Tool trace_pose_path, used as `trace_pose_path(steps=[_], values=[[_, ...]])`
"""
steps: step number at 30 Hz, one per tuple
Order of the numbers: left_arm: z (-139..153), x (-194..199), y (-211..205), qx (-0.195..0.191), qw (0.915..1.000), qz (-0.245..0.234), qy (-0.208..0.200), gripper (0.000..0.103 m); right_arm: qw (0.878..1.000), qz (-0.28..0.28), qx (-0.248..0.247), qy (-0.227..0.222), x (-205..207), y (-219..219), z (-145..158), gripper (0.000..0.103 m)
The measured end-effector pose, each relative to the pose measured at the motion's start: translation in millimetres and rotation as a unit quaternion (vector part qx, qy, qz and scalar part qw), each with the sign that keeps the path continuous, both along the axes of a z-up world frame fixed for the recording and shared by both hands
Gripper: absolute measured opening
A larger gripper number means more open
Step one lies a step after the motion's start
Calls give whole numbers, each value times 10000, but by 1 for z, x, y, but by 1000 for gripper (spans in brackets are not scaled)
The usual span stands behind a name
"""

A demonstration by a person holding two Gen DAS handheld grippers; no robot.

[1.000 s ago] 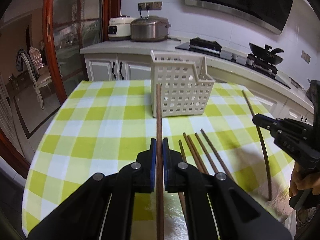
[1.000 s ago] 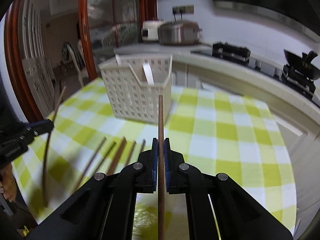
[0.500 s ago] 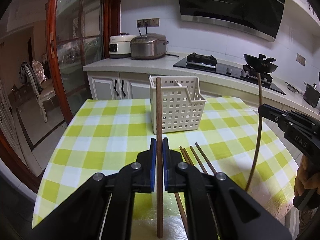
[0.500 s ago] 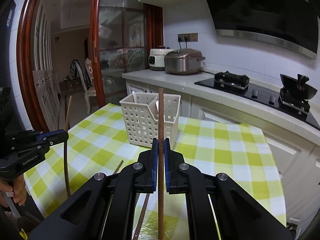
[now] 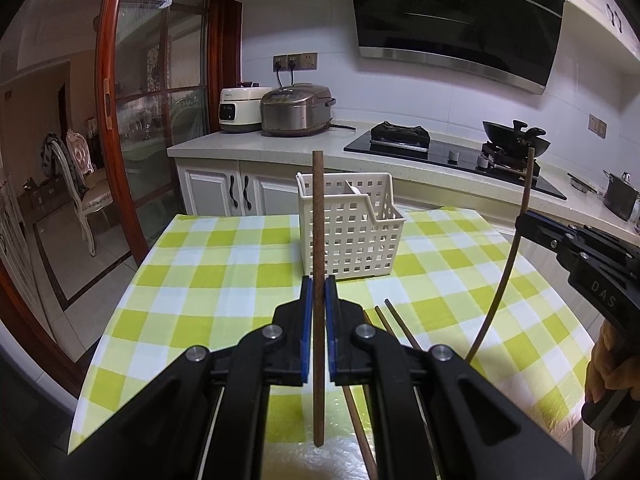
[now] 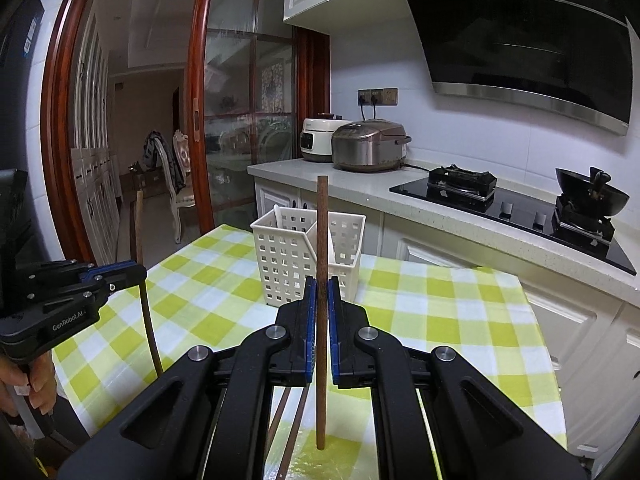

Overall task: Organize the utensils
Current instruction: 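Carry the chopstick with the right tool and drop it into the caddy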

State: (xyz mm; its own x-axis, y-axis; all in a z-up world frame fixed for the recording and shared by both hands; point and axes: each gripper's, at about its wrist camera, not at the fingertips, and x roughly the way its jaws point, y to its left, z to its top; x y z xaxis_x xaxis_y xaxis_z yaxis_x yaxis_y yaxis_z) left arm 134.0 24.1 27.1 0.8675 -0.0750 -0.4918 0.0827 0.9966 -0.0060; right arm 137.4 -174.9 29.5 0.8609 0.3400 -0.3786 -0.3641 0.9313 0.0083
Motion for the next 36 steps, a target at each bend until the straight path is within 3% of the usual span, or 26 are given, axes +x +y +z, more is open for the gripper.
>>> trace_pose_path(steps=[8,15,28,33,36], values=[[20,6,-5,82,9997,-97,-222,6,9999,7,36,-159,12,3,9,5],[49,34,-5,12,9989,-82,-453,6,9994,-18,227,-273,39,5,26,5],[148,111,-11,-66,9944,-130,-1050,6,9968,-91,374,-704,116,19,93,5],[163,146,-13,-135,9936,-83,-1121,6,9957,-86,498,-779,143,22,114,5],[158,168,-13,-214,9943,-35,-1043,6,9966,-58,424,-700,161,31,110,5]])
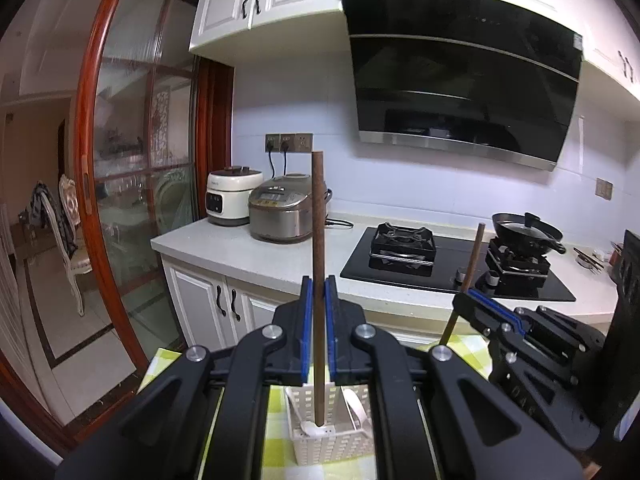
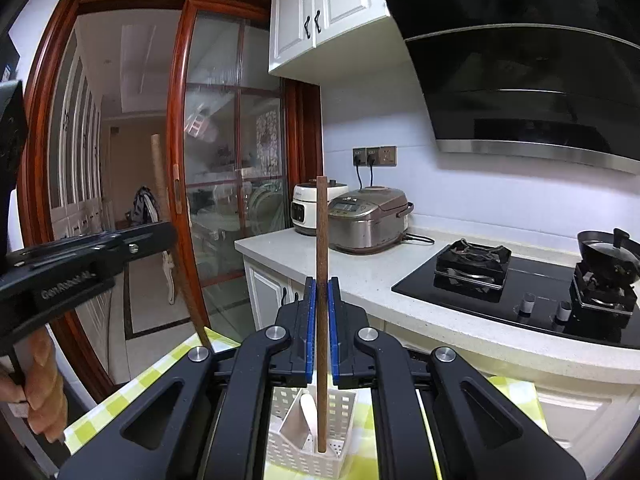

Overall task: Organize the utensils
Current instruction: 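Carry the chopstick with the right tool and drop it into the caddy, then open the right tool and return it over the remaining chopsticks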

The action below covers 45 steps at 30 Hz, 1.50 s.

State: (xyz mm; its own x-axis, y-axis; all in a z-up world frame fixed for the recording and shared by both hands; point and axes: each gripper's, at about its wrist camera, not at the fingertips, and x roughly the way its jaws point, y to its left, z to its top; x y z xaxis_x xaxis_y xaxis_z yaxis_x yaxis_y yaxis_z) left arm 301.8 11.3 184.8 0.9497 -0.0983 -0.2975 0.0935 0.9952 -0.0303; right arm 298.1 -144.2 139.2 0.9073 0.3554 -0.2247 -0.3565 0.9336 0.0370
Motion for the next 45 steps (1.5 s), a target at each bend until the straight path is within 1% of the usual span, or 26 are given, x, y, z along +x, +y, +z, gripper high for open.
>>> trace_pose_path(steps=[2,5,9,14,15,16,17,18,19,20,21,24,27,29,31,32,33,35,37,40,43,45], values=[[-9,14,2,-89,9998,-13,152,6,9999,44,-30,116,9,5,-7,5],[-28,37,5,-204,9987,-65,455,6,9991,146,-74,389,27,13,-24,5],[-57,60,6,-72,9959,-117,897,6,9953,344,-43,904,52,21,-47,5],[-88,82,11,16,9906,-102,1362,7,9884,413,-339,1422,78,40,-80,6],[-92,84,13,2,9904,-80,1381,10,9871,442,-358,1498,82,42,-84,8],[-96,86,16,-9,9901,2,1403,25,9857,454,-381,1577,85,45,-89,14],[-99,86,20,-40,9902,81,1393,34,9848,417,-393,1637,89,46,-94,25],[-100,86,25,-96,9909,120,1339,42,9848,393,-378,1649,91,45,-96,34],[-100,84,28,-117,9910,165,1320,42,9856,344,-344,1620,92,44,-98,51],[-100,83,31,-125,9911,200,1309,42,9865,304,-330,1576,92,42,-97,53],[-99,80,34,-140,9914,233,1279,42,9880,232,-348,1488,90,40,-96,53],[-99,68,43,-146,9921,354,1195,43,9891,153,-287,1433,84,28,-92,53],[-97,48,52,-190,9928,449,1096,51,9896,54,-286,1410,73,14,-92,53],[-98,33,56,-239,9930,485,1053,55,9893,22,-284,1428,67,8,-94,53],[-102,17,59,-314,9926,549,1035,63,9886,-19,-278,1479,55,0,-100,53],[-105,10,60,-332,9924,583,1031,66,9883,-27,-272,1498,51,-3,-101,53],[-107,4,60,-337,9923,607,1028,69,9880,-43,-264,1524,44,-7,-105,53],[-115,-12,59,-300,9920,675,1026,74,9875,-51,-266,1551,30,-12,-112,53],[-124,-29,60,-292,9915,775,1006,87,9869,-58,-258,1593,15,-16,-120,53],[-139,-52,61,-332,9914,803,982,94,9849,-27,-268,1708,-9,-20,-137,53],[-158,-71,59,-284,9906,821,1053,98,9827,-49,-247,1834,-31,-26,-156,59],[-170,-81,56,-242,9904,783,1113,98,9805,-39,-193,1955,-46,-30,-170,62]])
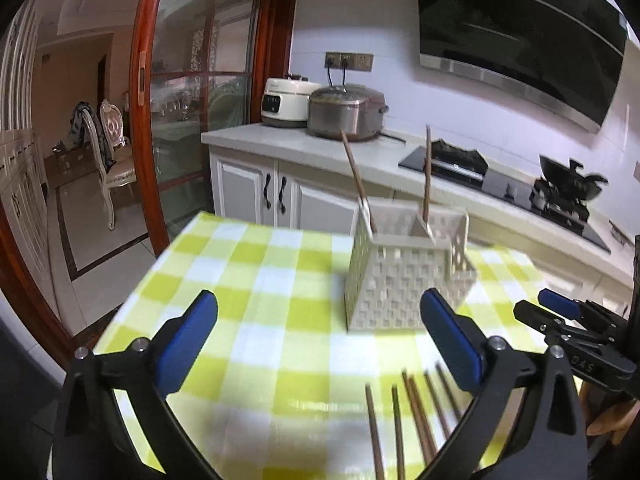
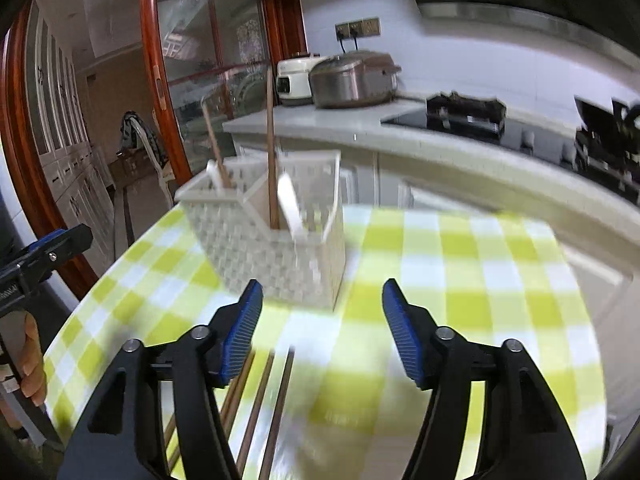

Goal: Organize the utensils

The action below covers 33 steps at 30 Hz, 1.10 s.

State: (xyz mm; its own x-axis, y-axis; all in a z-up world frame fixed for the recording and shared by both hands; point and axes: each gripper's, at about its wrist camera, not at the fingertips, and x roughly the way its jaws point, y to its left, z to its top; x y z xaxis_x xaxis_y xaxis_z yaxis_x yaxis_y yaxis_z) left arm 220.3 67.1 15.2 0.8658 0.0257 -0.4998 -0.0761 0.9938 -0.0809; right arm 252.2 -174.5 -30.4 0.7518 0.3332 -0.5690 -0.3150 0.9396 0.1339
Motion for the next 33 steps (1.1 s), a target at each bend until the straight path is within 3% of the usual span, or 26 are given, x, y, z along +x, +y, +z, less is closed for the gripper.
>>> trace_pose_path(steps=[8,16,21,26,33], values=[[-57,-41,-18,202,9987,-180,442,98,9997,-50,-11,218,-48,-7,-37,69],[-89,-51,-27,168,9973,-232,674,98,9989,58,-226,405,-61,1,-65,69],[-96,-50,-30,240,9960,-246,822,98,9969,248,-504,558,-53,20,-74,56],[-100,-49,-23,167,9951,-206,951,98,9921,317,-822,895,-35,38,-85,34],[-102,-45,-17,193,9941,-154,1061,98,9880,333,-1121,1014,-22,54,-92,25]])
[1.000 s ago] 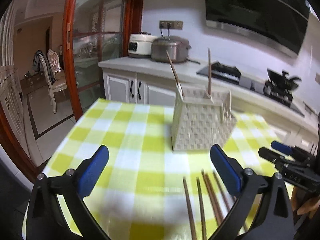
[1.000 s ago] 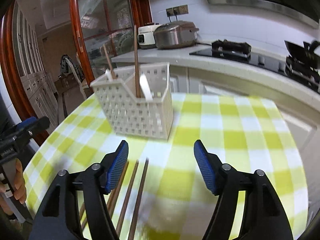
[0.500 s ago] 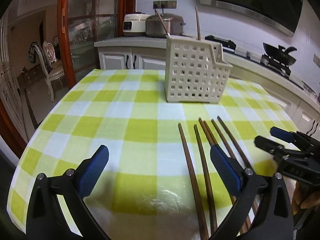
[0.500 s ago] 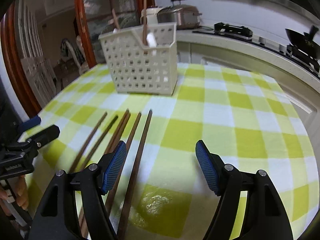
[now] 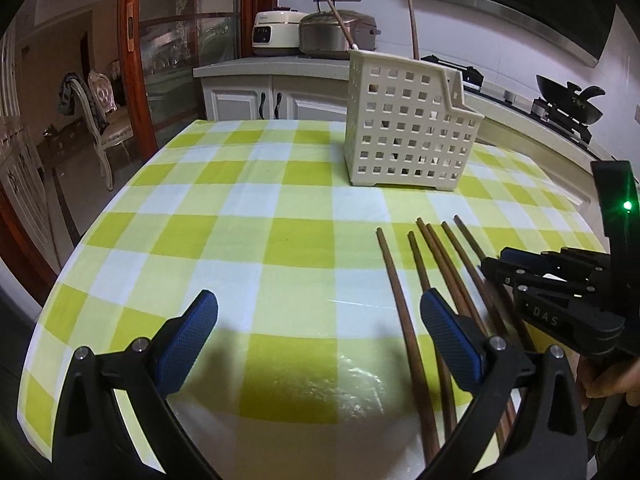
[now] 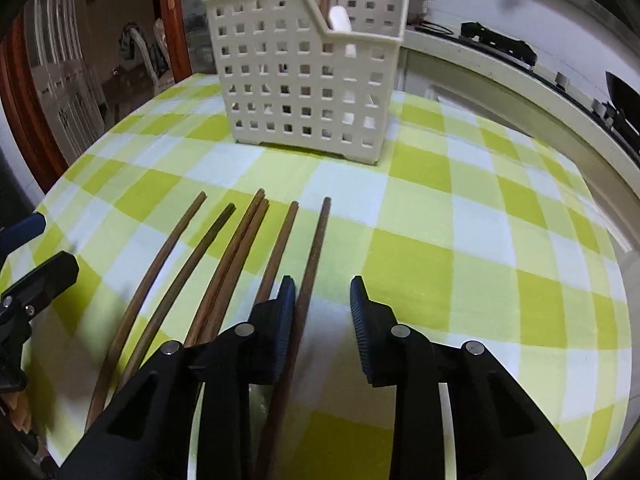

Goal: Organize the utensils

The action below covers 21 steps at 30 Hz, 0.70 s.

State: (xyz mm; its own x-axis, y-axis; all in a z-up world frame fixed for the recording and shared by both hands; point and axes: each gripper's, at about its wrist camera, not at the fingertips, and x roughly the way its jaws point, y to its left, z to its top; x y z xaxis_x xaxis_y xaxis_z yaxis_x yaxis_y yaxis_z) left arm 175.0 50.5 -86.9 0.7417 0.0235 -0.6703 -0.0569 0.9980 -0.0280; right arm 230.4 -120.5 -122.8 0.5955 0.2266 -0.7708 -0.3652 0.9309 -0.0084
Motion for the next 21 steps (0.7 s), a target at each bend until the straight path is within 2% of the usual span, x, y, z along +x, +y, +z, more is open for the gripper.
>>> trace_pose_path(steps=[4,6,8,10,13,15,18,21], values=[[-4,8,-5,26,9998,-67,159,97,10000,57,-30,-16,-2,2,0,9],[-4,14,-10,98,9997,-119,180,97,10000,17,-11,-10,-5,-2,0,9],[-6,23,-18,185,9993,-200,254,90,10000,-51,81,24,-8,-10,0,8],[-9,33,-25,216,9986,-288,398,76,9998,-80,170,57,-11,-17,0,8],[-17,47,-39,288,9968,-422,608,63,9996,-124,250,84,-15,-25,0,8],[-21,54,-47,409,9960,-441,659,58,9994,-132,296,98,-16,-29,-1,8],[-29,58,-51,377,9953,-457,770,37,9992,-133,364,123,-17,-33,-1,8],[-29,55,-55,411,9949,-574,722,23,9989,-131,428,146,-17,-35,-1,9]])
